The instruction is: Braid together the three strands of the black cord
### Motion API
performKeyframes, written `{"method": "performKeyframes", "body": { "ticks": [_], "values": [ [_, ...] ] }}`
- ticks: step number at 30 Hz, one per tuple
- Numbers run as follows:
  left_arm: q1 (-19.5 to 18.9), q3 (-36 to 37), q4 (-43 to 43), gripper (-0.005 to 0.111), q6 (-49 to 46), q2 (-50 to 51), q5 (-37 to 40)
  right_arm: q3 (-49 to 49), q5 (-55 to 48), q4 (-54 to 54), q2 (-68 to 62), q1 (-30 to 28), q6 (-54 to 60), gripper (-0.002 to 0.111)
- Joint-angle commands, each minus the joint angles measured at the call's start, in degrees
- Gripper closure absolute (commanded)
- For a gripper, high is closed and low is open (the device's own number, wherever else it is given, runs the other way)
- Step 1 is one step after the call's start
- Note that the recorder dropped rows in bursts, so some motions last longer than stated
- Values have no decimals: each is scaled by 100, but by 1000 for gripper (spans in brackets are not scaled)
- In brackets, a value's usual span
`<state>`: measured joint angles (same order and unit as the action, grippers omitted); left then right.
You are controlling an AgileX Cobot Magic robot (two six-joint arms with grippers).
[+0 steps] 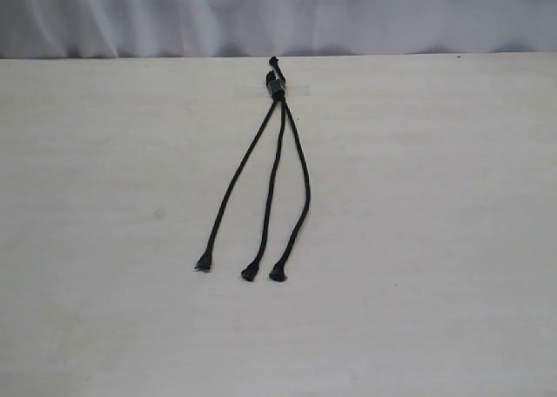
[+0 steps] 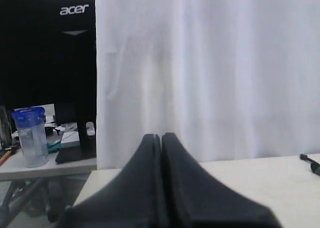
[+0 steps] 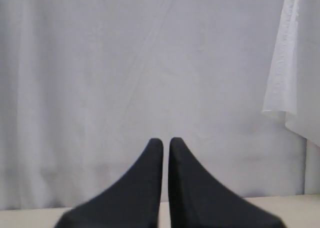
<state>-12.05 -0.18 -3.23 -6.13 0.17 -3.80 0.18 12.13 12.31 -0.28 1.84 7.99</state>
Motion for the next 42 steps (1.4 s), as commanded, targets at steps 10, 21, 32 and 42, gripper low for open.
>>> {"method": "performKeyframes", "body": {
  "ticks": [10, 21, 32, 42],
  "values": [
    [-18, -1984, -767, 107, -460, 1881, 1759, 2788, -4014, 721, -4364, -34, -132, 104],
    [79, -2941, -1896, 107, -603, 5105, 3669, 3746, -4783, 961, -7128, 98, 360, 104],
    [2530, -4351, -2143, 107, -715, 7781, 3720, 3783, -4442, 1562, -7493, 769, 264, 104],
    [3911, -6834, -1071, 107, 573, 10432, 4607, 3442, -4340, 1574, -7493, 769, 268, 104]
  ]
}}
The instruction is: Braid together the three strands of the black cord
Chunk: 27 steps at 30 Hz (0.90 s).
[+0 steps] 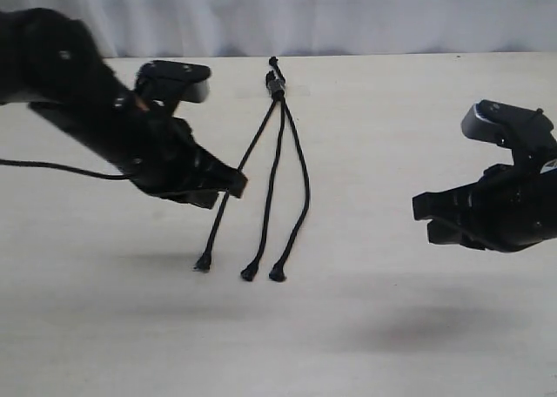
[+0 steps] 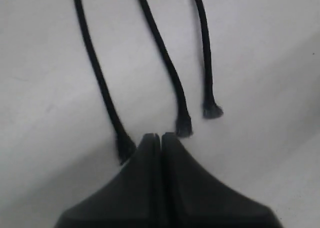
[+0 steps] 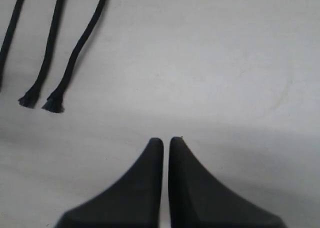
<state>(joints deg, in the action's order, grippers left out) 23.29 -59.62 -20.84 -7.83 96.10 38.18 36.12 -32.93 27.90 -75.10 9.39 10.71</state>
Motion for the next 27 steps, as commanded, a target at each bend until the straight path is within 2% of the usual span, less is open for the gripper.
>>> {"method": "performKeyframes", "body": {
  "ticks": [1, 7, 9, 19, 27],
  "values": [
    [476, -1156, 861, 107, 852, 1076, 506, -178, 180, 15, -11, 14, -3, 104],
    [669, -2213, 717, 106, 1462, 2065, 751, -180, 179, 15, -11, 14, -130, 104],
    [669, -2376, 707, 102, 1498, 2243, 855, -180, 206, 15, -11, 14, -130, 104],
    [669, -2453, 865, 71, 1311, 2522, 803, -180, 375, -47, -11, 14, -92, 104],
    [669, -2453, 1007, 69, 1251, 2803, 623, -180, 261, -195, -11, 14, 14, 104]
  ]
}}
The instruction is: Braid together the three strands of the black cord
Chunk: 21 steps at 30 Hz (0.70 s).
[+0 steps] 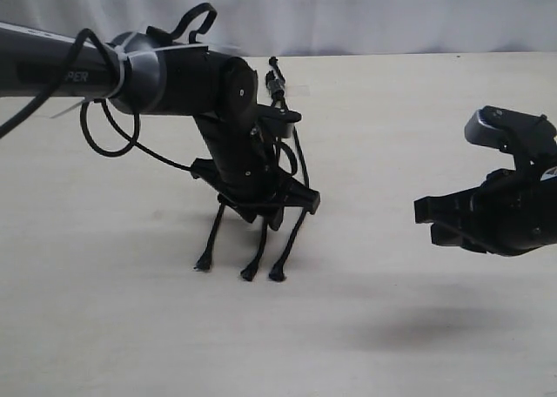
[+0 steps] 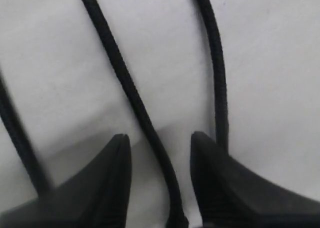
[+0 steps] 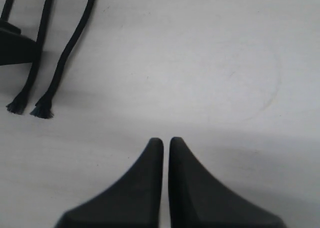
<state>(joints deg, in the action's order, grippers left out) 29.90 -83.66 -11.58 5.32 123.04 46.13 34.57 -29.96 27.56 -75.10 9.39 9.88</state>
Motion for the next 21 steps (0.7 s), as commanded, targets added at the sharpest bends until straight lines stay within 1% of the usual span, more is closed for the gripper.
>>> {"method": "performKeyframes", "body": {
  "ticks": [1, 4, 7, 8, 10, 12, 16, 19, 21],
  "values": [
    [7, -49, 96, 69, -64, 136, -217, -24, -49, -172, -11, 14, 97, 104],
    [7, -49, 107, 69, -64, 219, -345, -24, -49, -172, -11, 14, 97, 104],
    [7, -49, 169, 71, -64, 288, -265, -24, -49, -172, -11, 14, 97, 104],
    [7, -49, 169, 75, -64, 286, -190, -24, -49, -172, -11, 14, 97, 104],
    [7, -49, 169, 88, -64, 286, -88, -24, -38, -165, -11, 14, 97, 104],
    [7, -49, 169, 105, -64, 286, -30, -24, -26, -165, -11, 14, 97, 104],
    [7, -107, 26, 107, -64, 208, 28, -24, -26, -165, -11, 14, 97, 104],
    [7, -377, -48, 107, -69, 94, 452, -24, 38, -165, -11, 14, 97, 104],
    [7, -580, 156, 107, -79, -48, 731, -24, 53, -165, -11, 14, 97, 104]
  ]
}}
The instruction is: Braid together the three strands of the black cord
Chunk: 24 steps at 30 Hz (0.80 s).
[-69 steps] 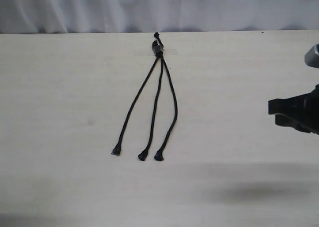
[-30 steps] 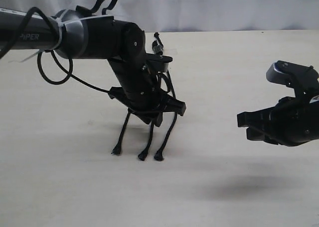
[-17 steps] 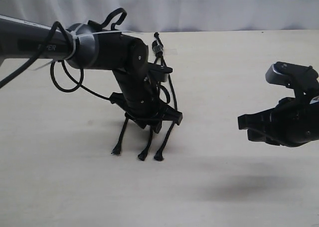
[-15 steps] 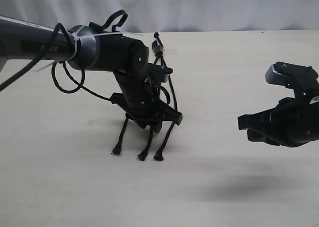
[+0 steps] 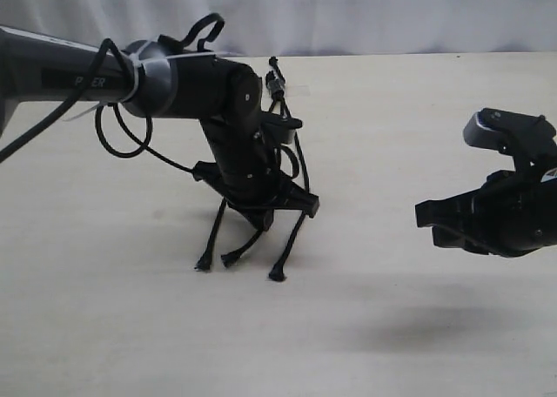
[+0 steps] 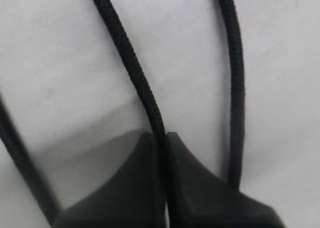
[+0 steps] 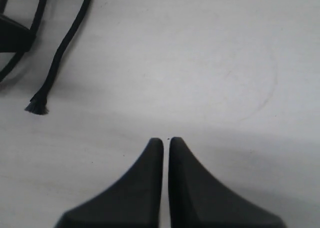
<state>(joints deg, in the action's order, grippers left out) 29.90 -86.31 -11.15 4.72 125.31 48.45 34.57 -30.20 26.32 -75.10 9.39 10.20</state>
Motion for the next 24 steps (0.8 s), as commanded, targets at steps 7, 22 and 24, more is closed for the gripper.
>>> {"method": "performKeyframes", "body": {
  "ticks": [7, 22, 24],
  "values": [
    [-202, -360, 1032, 107, 31, -776, 875, -24, 64, -41, -11, 14, 65, 104],
    [-1019, 1217, 900, 107, 31, -786, -275, -24, 3, -1, -11, 14, 65, 104],
    [-1019, 1458, 718, 107, 19, -786, -579, -24, 3, -1, -11, 14, 65, 104]
  ]
}}
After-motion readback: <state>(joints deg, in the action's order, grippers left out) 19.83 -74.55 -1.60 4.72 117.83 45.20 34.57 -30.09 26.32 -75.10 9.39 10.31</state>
